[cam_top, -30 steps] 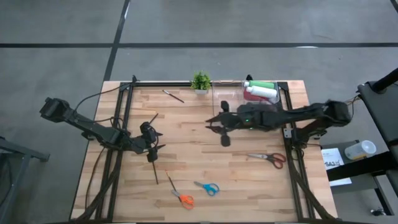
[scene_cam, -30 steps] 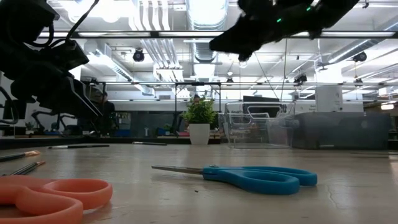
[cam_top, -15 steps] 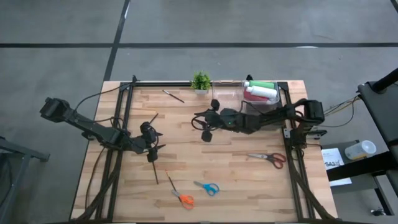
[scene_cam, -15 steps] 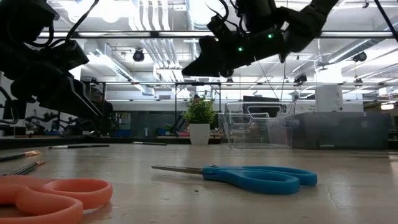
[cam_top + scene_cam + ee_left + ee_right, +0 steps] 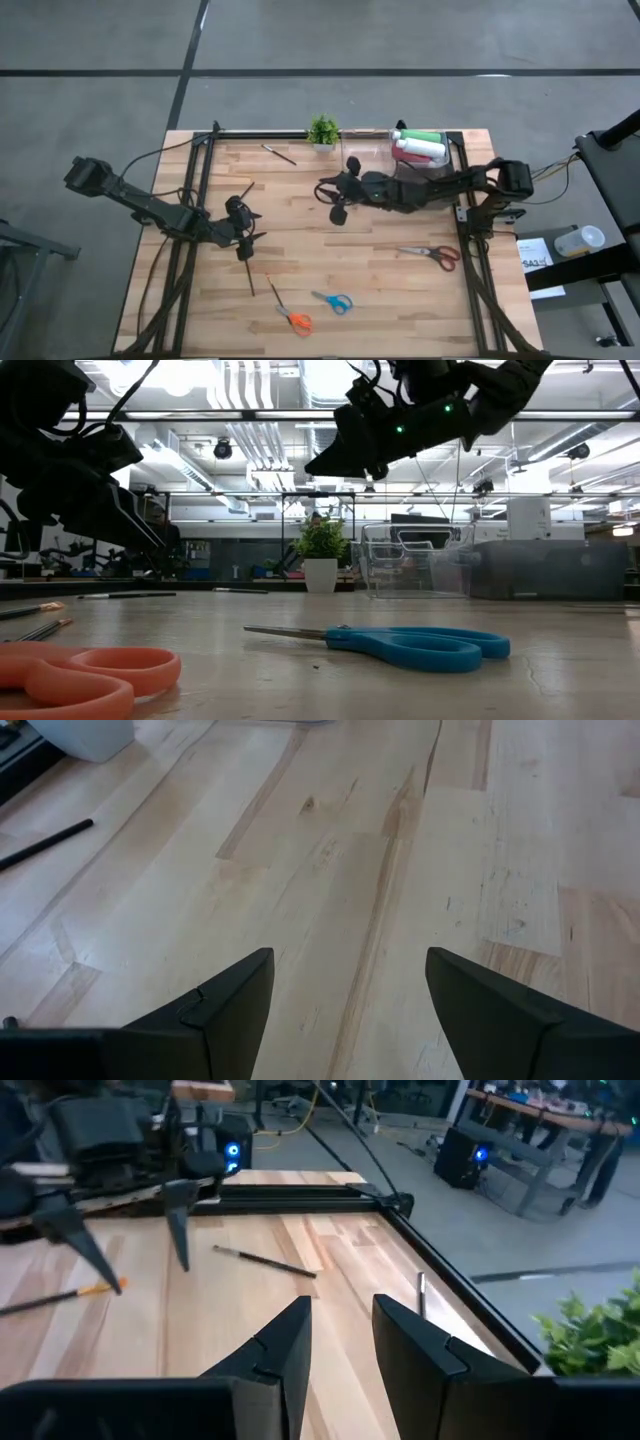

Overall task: Pick & Place Paint Supplies
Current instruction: Put the bottom silver paintbrush into the black bin

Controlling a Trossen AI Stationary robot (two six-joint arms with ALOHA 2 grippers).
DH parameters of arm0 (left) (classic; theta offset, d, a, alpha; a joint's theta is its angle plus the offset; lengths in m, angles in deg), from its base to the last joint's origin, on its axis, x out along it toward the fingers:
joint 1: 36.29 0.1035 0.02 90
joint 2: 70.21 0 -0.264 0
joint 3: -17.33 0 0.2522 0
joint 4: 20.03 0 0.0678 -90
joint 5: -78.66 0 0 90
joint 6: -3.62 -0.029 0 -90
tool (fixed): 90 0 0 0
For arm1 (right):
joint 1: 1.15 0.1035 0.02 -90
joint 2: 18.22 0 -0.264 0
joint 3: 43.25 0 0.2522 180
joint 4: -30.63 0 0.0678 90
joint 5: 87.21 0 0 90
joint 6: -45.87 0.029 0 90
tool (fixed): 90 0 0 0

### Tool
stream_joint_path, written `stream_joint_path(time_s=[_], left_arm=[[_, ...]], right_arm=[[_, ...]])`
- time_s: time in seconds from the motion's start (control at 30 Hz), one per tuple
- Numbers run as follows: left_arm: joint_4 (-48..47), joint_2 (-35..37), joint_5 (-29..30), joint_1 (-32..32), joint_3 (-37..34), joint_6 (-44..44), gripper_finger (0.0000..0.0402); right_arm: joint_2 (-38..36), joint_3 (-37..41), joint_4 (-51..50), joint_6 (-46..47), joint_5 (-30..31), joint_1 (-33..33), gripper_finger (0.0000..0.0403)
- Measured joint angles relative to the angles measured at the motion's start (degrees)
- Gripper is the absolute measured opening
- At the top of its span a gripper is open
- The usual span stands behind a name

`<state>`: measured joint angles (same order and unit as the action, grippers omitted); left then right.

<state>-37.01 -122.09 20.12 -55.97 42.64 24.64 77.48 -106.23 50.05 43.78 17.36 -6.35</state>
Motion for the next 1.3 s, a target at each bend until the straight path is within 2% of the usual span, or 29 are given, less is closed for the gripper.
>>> stream_joint_path(time_s=[0.1, 0.27, 0.43, 0.57, 0.7, 0.83, 0.93, 1.03, 1.3], left_arm=[[-0.03, 0.00, 0.02, -0.02, 0.00, 0.00, 0.0266], [0.03, 0.00, 0.00, -0.01, 0.00, 0.00, 0.0266], [0.03, 0.00, 0.00, 0.00, 0.00, 0.00, 0.0266], [-0.03, 0.00, 0.00, -0.02, 0.00, 0.00, 0.0266], [-0.01, 0.00, 0.02, 0.00, 0.00, 0.00, 0.0266], [-0.03, 0.00, 0.00, -0.02, 0.00, 0.00, 0.0266], [-0.02, 0.00, 0.00, -0.02, 0.00, 0.00, 0.0266], [-0.03, 0.00, 0.01, -0.02, 0.00, 0.00, 0.0266], [-0.01, 0.04, 0.02, -0.02, 0.00, 0.00, 0.0266]], right_arm=[[0.28, -2.73, -5.35, 4.63, -0.41, -0.41, 0.0105], [4.84, -12.48, -19.71, 5.17, 0.45, -0.94, 0.0105], [12.73, -22.78, -21.61, 7.94, 0.51, -2.53, 0.0105], [19.34, -30.46, -27.04, 5.55, 0.22, -3.62, 0.0105], [23.76, -35.74, -26.85, 5.47, 0.36, -4.93, 0.0105], [26.92, -38.97, -27.00, 7.52, -0.64, -7.20, 0.0105], [28.38, -40.74, -27.00, 7.92, -4.59, -8.99, 0.0105], [29.19, -41.58, -26.71, 10.51, -8.03, -10.62, 0.0105], [29.92, -41.58, -28.29, 12.25, -11.33, -14.35, 0.0105]])
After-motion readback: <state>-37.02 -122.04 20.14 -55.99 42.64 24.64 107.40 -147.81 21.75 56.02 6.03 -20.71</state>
